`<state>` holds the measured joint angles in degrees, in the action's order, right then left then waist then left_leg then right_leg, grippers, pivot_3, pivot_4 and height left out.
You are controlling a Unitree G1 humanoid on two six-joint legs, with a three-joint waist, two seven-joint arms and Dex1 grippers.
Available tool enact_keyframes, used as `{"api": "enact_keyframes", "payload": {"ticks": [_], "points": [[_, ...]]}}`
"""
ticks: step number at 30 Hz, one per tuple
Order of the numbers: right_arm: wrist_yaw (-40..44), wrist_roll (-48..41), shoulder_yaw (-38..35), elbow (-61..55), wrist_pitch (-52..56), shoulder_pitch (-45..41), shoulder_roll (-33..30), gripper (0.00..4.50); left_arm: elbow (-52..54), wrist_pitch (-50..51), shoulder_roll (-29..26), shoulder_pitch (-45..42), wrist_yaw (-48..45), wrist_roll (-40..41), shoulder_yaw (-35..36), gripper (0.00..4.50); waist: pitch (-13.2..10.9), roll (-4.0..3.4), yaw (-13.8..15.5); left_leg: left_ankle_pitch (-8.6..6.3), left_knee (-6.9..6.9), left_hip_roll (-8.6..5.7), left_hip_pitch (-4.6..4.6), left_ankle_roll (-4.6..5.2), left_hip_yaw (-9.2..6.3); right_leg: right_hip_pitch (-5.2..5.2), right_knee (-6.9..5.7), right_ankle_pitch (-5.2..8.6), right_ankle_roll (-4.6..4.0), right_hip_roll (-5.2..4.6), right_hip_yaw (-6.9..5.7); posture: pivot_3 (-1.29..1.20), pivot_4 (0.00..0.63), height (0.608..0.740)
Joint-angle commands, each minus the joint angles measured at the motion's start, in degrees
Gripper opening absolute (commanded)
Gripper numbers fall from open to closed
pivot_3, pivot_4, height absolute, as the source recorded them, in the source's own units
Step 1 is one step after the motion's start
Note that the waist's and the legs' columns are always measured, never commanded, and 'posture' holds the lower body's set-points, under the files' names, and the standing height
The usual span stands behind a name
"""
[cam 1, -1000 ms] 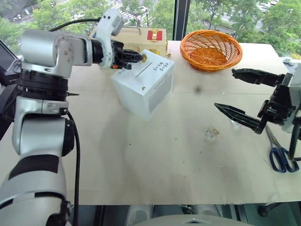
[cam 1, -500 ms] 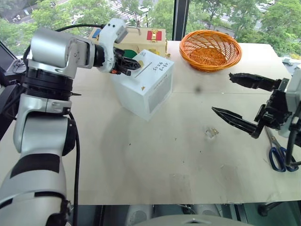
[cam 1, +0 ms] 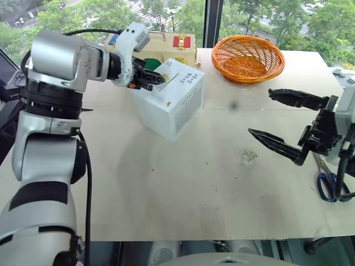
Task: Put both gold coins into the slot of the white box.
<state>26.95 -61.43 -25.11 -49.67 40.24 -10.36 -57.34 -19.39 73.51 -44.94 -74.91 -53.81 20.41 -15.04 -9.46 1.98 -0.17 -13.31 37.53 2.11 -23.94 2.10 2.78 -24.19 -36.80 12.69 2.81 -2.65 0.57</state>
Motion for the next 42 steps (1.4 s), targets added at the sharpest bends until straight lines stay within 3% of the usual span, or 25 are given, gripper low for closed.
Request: {"api": "enact_keyframes", "payload": {"ticks": [1,21,26,27,30,35,38,41,42], "points": [[-0.3,0.0,-0.6,-1.0,-1.1,-0.1,0.0,4.44,2.3,-0.3,-0.5,-0.3,-0.3,-0.5,0.1,0.0,0.0,0.0,0.0,0.0,0.0,0.0,0.0,0.0,0.0,0.0,0.0,0.0,0.0,0.0,0.0,0.0,0.15,0.74],[-0.1,-0.2,0.1,-0.5,-0.8,-0.8,-0.6,4.44,5.7,2.4,0.6,0.0,1.9,-0.4,0.3,0.0,0.0,0.0,0.0,0.0,0.07,0.0,0.0,0.0,0.0,0.0,-0.05,-0.01,0.0,0.0,0.01,0.0,0.15,0.74],[-0.3,-0.7,-0.2,-0.7,-0.4,-0.3,-0.7,4.5,7.5,2.8,1.5,0.5,4.0,0.7,4.4,1.48,0.0,0.0,0.1,0.0,0.09,0.0,0.0,0.0,-0.01,0.01,-0.06,-0.01,0.0,0.0,0.01,0.0,0.15,0.74],[-0.5,-0.9,-0.1,-0.8,-0.3,-0.2,-0.6,4.5,7.5,3.0,1.6,0.5,4.2,1.3,5.7,2.1,0.0,0.0,0.0,0.0,0.1,0.0,0.0,0.0,0.0,0.01,-0.06,-0.01,0.0,0.0,0.01,0.0,0.15,0.74],[-1.9,-1.8,0.7,-0.9,0.7,0.8,-0.2,4.5,8.6,2.0,0.8,1.2,3.0,3.9,10.5,3.12,0.0,0.0,-0.2,0.0,0.12,0.0,0.0,0.0,0.0,0.01,-0.07,-0.01,0.0,0.0,0.01,0.0,0.15,0.74],[-11.2,3.0,8.1,1.1,7.4,4.3,1.1,4.5,23.9,-1.8,5.0,11.8,-1.3,19.3,29.5,3.12,0.0,-0.01,-0.5,0.01,0.15,0.09,0.03,-0.01,0.02,0.0,-0.19,-0.01,-0.01,-0.03,0.04,0.0,0.15,0.74],[-15.3,8.3,13.2,3.9,9.9,7.1,3.6,4.5,35.8,-1.6,6.8,21.2,-1.8,26.7,34.0,3.12,0.1,0.04,-0.5,0.02,0.22,0.1,0.04,-0.05,0.04,0.02,-0.2,-0.01,-0.01,-0.09,0.1,0.0,0.15,0.74],[-17.1,12.2,16.6,5.4,10.2,7.5,6.7,3.71,43.7,-1.8,4.6,32.1,-6.7,33.1,33.5,3.18,0.0,0.05,-0.3,0.02,0.48,0.07,0.0,-0.03,0.03,0.03,-0.34,-0.01,0.0,-0.08,0.11,0.0,0.15,0.74],[-17.8,13.3,17.9,5.9,10.5,7.4,7.8,3.23,46.5,-4.7,4.3,36.8,-7.0,32.0,32.6,3.67,0.1,0.0,-0.6,0.01,0.62,0.05,0.0,-0.01,0.01,0.03,-0.46,0.0,-0.01,-0.06,0.07,0.0,0.15,0.74]]}}
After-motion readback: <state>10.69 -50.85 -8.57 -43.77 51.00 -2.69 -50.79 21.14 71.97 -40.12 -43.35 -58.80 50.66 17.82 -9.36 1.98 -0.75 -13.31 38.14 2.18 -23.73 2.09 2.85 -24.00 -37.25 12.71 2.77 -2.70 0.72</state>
